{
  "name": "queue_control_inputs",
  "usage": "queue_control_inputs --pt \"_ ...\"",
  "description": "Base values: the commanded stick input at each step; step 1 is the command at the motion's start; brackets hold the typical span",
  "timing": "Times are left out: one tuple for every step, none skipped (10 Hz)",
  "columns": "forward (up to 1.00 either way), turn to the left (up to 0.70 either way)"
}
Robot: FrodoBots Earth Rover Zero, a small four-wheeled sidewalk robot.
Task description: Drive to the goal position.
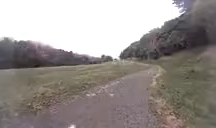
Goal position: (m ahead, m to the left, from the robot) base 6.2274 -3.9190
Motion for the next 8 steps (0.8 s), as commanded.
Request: queue_control_inputs --pt "0.60 -0.15" --pt "0.60 -0.15" --pt "0.60 -0.15" --pt "0.60 -0.15" --pt "0.60 -0.15" --pt "0.60 -0.15" --pt "0.60 -0.15" --pt "0.60 -0.15"
